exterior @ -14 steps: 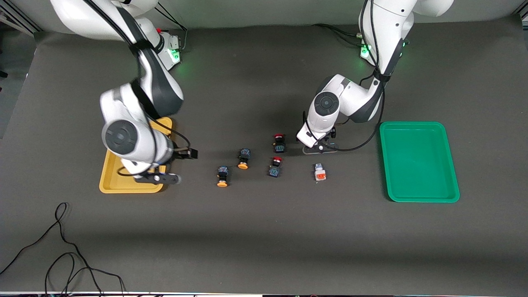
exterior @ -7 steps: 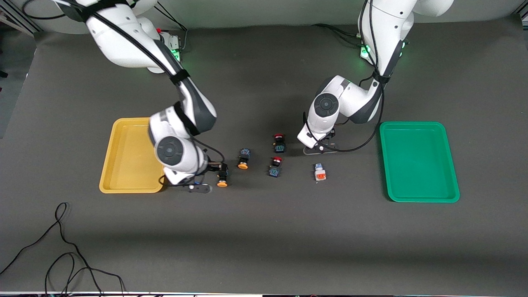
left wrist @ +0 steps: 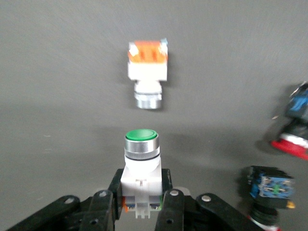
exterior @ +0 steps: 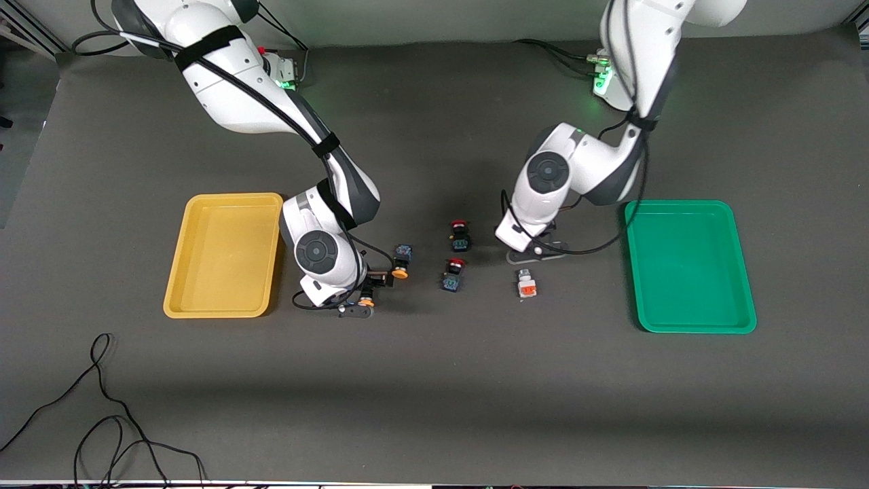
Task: Place green and yellow buttons in trays
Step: 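Grasp the green button with the left gripper while the right gripper grasps the yellow button, then place the green button in the green tray while the right gripper places yellow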
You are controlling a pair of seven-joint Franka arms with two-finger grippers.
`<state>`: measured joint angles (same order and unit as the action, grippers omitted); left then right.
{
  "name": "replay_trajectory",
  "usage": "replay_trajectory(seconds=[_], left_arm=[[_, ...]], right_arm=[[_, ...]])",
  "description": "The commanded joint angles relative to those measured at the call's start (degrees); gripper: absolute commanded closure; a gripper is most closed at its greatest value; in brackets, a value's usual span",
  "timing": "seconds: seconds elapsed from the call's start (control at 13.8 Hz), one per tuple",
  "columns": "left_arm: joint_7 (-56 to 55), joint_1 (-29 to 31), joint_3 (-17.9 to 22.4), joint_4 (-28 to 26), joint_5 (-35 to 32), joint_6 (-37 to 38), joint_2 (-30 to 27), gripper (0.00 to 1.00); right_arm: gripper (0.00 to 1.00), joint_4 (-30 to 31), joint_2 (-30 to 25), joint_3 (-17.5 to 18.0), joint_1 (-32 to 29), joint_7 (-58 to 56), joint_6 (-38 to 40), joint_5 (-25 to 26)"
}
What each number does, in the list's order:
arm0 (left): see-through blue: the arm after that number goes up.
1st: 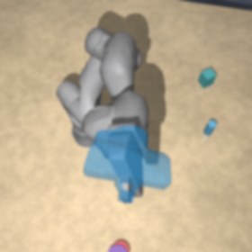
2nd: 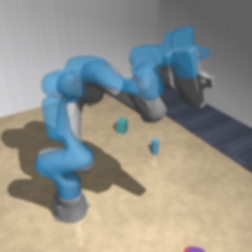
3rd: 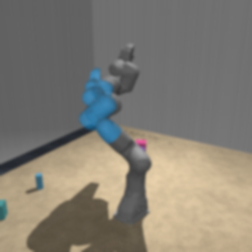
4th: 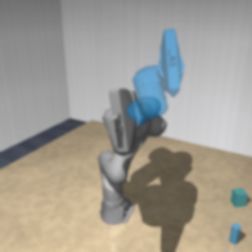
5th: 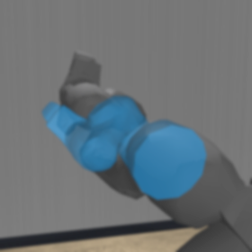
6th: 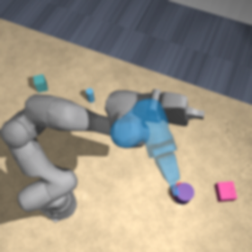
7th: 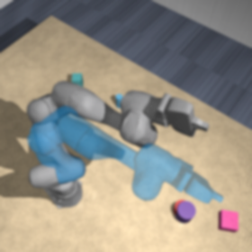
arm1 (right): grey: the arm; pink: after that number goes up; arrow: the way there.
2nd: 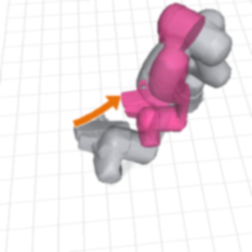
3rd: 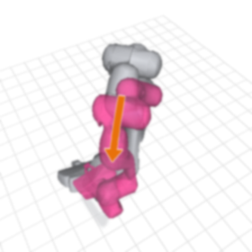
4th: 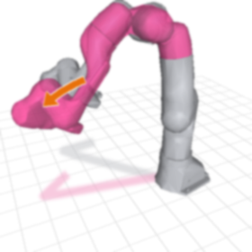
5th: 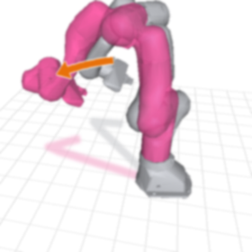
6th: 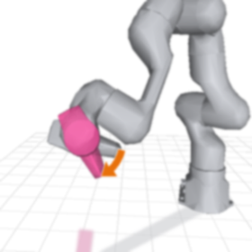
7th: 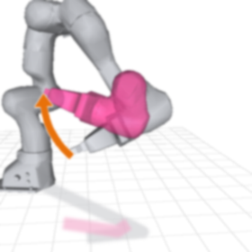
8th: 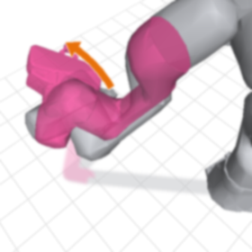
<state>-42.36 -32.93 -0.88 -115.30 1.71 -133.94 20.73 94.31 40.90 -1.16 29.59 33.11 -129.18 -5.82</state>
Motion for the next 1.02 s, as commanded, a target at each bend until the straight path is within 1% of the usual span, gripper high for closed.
replay_trajectory(seconds=[0.0,0.07,0.15,0.22,0.36,0.44,0.58,0.65,0.73,0.8,0.87,0.94], left_arm=[[3.2,2.3,0.1,6.6,0.7,12.7,-4.9,0.86],[5.5,4.8,-0.2,8.1,1.7,15.7,-6.1,0.86],[8.9,6.5,-0.1,8.5,3.0,18.4,-7.9,0.88],[12.6,8.9,0.1,8.4,4.4,21.1,-10.3,0.88],[20.6,15.5,0.1,8.2,5.1,27.6,-13.5,0.88],[24.1,18.8,0.1,8.2,5.2,29.8,-14.6,0.88],[30.5,25.5,0.2,7.4,4.4,30.6,-15.5,0.88],[34.8,29.2,0.3,7.2,4.4,30.4,-15.4,0.88],[38.4,32.2,0.3,6.6,4.0,29.5,-15.0,0.88],[41.4,34.7,0.2,5.8,3.0,28.0,-14.4,0.88],[43.3,36.0,0.2,3.1,2.2,24.2,-13.8,0.88],[43.8,36.2,0.3,-0.3,1.6,18.7,-13.4,0.88]], right_arm=[[0.0,-0.4,1.0,-0.7,0.7,1.0,-1.9,-0.7],[0.05,-0.4,1.3,-0.8,0.8,0.9,-2.5,-0.5],[0.21,-0.4,1.6,-0.8,1.1,0.8,-2.7,0.0],[0.42,-0.4,1.9,-0.8,1.3,0.8,-2.7,0.1],[0.86,-0.4,2.0,-0.9,1.4,0.3,-3.1,0.2],[1.0,-0.4,1.8,-0.9,1.8,0.4,-3.0,0.2],[1.0,-0.4,0.7,-1.0,1.9,0.4,-2.5,0.2],[1.0,-0.4,-0.7,-1.2,1.6,0.6,-0.7,0.2],[1.0,-0.5,-2.7,-1.4,1.1,0.0,2.9,0.2],[1.0,-0.6,-4.9,-2.3,0.2,-0.8,7.1,0.2],[1.0,-0.5,-7.7,-2.9,-0.6,-3.8,11.0,0.1],[1.0,-0.5,-10.0,-3.8,-1.6,-8.3,15.8,0.1]])
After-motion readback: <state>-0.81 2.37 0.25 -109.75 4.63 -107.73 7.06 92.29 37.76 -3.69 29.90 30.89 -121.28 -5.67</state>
